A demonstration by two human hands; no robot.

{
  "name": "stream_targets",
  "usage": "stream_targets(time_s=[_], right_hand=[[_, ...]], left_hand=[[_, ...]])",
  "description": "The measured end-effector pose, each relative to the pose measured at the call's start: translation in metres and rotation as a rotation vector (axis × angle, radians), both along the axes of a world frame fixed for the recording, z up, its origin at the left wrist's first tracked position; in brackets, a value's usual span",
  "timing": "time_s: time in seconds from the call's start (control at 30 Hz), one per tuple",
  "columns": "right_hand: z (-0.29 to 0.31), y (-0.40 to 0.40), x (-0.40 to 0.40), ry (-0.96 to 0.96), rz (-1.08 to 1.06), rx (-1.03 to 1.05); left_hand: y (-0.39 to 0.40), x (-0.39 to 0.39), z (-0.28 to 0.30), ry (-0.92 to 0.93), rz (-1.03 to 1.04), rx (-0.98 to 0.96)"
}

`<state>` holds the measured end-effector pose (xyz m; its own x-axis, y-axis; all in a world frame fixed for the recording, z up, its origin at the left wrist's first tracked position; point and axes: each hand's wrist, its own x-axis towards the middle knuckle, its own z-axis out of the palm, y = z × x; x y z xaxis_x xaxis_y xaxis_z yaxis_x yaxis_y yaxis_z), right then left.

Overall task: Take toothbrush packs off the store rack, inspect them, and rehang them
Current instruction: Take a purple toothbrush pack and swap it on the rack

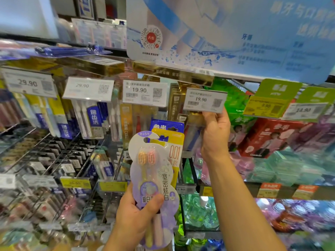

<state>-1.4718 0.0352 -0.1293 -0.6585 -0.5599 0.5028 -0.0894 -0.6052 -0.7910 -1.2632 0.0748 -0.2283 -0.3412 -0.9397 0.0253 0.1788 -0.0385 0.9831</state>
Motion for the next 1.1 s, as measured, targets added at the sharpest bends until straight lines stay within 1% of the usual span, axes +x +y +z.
stream_targets(time_s=[0.1,0.23,0.33,0.4,0.5,0.6,0.67,0.83,1.0,1.1], right_hand=[[0.001,-0.003,-0.001,0.002,-0.018,0.022],[0.001,-0.001,0.001,0.054,-0.047,0.032],[0.004,0.002,0.003,0.103,-0.068,-0.021],[0.008,0.002,0.001,0.091,-0.063,-0.060],[0.012,0.000,-0.001,0.088,-0.065,-0.048],[0.014,0.002,0.000,0.143,-0.091,-0.038],[0.015,0.005,0.001,0.154,-0.090,-0.033],[0.010,0.006,0.004,0.147,-0.118,-0.011],[0.019,0.007,0.007,0.138,-0.116,-0.027],[0.020,0.007,0.007,0.125,-0.120,-0.016]], left_hand=[[0.000,0.000,-0.005,0.011,-0.001,-0.004],[0.003,0.001,-0.002,0.035,-0.014,-0.003],[0.006,0.001,0.001,0.107,-0.013,0.007],[0.007,0.001,0.004,0.125,-0.025,-0.008],[0.005,0.001,0.001,0.112,-0.003,0.024],[0.003,0.000,-0.001,0.095,0.001,-0.021],[0.003,0.000,-0.003,0.102,0.012,-0.006],[0.004,0.004,-0.002,0.066,0.010,0.018],[0.005,0.005,0.000,0.073,0.015,-0.005],[0.005,0.007,-0.001,0.053,-0.017,-0.018]])
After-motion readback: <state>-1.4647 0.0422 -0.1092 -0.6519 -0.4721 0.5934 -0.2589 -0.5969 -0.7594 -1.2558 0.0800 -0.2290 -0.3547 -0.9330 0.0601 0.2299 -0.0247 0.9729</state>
